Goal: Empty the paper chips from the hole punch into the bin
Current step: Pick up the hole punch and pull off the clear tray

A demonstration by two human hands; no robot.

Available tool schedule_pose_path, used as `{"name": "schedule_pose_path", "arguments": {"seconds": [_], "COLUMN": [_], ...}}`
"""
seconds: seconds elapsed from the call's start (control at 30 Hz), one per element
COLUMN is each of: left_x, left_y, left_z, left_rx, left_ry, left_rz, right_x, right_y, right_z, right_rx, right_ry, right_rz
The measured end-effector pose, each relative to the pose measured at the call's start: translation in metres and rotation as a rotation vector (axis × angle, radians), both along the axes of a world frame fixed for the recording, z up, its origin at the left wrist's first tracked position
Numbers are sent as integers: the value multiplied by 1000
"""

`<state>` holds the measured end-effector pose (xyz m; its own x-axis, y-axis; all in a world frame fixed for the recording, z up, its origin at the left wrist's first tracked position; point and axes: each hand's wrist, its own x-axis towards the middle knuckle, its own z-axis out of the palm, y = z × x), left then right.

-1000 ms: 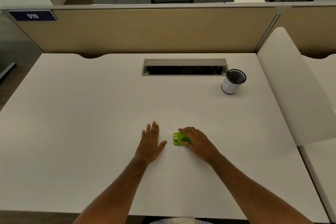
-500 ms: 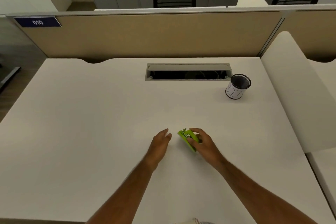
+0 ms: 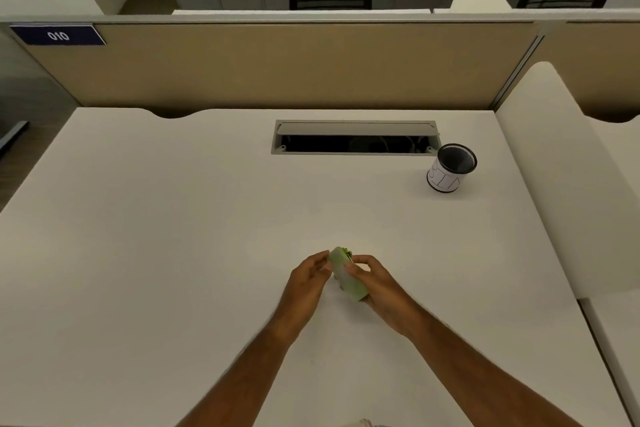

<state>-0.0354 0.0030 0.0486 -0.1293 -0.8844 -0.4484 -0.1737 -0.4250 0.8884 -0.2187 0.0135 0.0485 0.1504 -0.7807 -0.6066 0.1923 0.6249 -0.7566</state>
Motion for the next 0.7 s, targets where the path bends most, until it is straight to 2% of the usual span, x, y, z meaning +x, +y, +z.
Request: {"name": "schedule_pose_path", "arguments": {"seconds": [0.33, 0.5, 0.6, 0.7], "left_x": [10, 13, 16, 19], "left_y": [-2, -6, -12, -18], "left_z": [2, 4, 9, 19], "left_rx": [-86, -216, -254, -198], "left_ry": [-66, -219, -187, -113], "left_rz": [-17, -243, -319, -336], "right_x": [0, -3, -1, -2], "right_y": [-14, -15, -15, -15], "right_z": [7, 9, 12, 15], "right_rx": [-73, -80, -96, -118], "right_ry": [93, 67, 69, 59], "right_rz": [21, 81, 116, 155]}}
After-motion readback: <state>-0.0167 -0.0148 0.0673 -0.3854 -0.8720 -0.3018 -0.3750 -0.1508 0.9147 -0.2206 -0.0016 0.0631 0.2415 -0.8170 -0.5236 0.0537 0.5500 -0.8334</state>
